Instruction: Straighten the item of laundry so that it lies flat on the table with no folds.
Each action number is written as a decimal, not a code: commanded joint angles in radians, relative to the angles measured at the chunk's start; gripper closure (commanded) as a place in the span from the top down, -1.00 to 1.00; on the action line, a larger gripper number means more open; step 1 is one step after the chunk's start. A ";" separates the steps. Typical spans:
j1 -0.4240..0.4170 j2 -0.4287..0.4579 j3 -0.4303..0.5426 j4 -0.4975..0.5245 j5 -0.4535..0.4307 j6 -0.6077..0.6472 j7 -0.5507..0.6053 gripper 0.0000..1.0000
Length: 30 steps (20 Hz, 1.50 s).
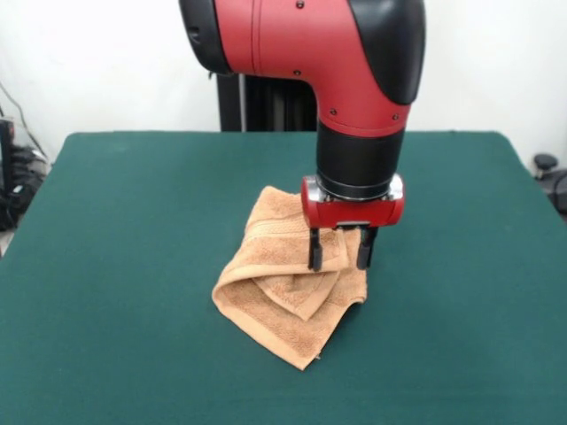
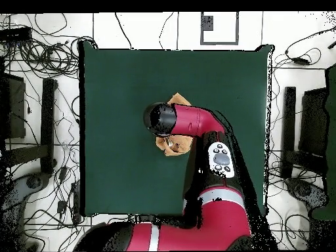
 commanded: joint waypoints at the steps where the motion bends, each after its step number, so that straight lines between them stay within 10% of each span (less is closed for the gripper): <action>1: 0.016 -0.001 0.070 0.050 -0.044 0.098 0.024 1.00; 30: -0.006 0.002 0.080 0.102 -0.050 0.038 0.026 1.00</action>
